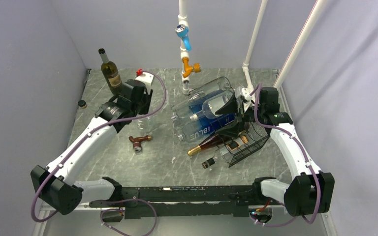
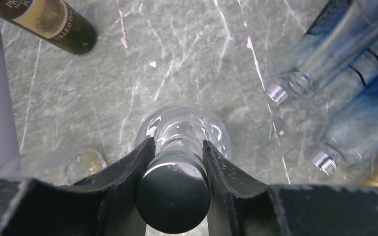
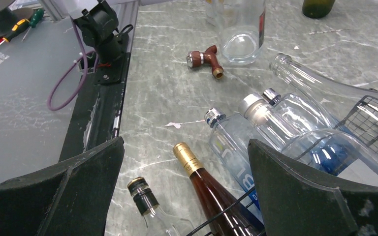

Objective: Take the wine bottle off the wine rack
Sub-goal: Place the wine bottle at the center of the board.

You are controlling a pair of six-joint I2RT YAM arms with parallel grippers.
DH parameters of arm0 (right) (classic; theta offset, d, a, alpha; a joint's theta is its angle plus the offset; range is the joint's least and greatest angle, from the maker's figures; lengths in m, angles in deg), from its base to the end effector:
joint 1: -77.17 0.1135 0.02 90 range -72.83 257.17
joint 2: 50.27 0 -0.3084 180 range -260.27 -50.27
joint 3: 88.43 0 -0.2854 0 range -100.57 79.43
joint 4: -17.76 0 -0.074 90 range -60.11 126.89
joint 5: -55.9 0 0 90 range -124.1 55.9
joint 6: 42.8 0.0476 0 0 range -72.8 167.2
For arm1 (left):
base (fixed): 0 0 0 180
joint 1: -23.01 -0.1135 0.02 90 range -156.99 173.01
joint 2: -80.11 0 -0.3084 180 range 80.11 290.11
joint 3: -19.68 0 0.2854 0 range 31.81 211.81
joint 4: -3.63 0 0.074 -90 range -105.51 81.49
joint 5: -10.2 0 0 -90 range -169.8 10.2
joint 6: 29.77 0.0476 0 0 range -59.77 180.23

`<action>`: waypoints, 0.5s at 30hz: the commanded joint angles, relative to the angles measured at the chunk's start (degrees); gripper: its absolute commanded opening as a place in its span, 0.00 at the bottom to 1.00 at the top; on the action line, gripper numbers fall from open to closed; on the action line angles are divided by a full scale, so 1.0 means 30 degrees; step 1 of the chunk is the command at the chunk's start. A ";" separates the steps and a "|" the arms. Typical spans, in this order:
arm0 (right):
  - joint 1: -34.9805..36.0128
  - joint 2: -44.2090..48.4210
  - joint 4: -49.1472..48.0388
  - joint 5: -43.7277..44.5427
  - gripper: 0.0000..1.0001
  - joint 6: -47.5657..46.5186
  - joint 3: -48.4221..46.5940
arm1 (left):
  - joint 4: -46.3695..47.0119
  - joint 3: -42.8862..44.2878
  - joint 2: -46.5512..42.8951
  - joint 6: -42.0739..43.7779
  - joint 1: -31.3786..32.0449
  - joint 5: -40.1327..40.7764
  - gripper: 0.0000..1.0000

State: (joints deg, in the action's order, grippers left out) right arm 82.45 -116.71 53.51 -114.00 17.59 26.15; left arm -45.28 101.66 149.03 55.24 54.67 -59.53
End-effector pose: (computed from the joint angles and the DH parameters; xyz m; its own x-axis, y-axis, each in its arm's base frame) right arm 0.2427 0.0695 0.3418 -0.1222 -0.0983 -0.9876 -0.9913 0.0615 0.1166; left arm 0.2498 -0.1346 0.3963 -0.5187 0.2240 -0.8251 0.2090 0.9690 0.1316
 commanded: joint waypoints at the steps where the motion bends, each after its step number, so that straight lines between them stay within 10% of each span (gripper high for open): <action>1: -0.0108 -0.0064 -0.0108 -0.0643 0.99 -0.0485 -0.0259 | 0.4903 0.2521 0.0164 0.0990 -0.1405 -0.0544 0.00; 15: -0.0116 -0.0173 0.0236 -0.0815 0.99 -0.0737 -0.0376 | 0.8231 0.5142 0.4333 0.1213 -0.5644 -0.2961 0.00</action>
State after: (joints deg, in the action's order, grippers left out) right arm 82.45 -117.08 53.90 -114.07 17.05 26.15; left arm -35.71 110.29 161.56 56.66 40.38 -66.92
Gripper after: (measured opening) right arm 0.992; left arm 0.421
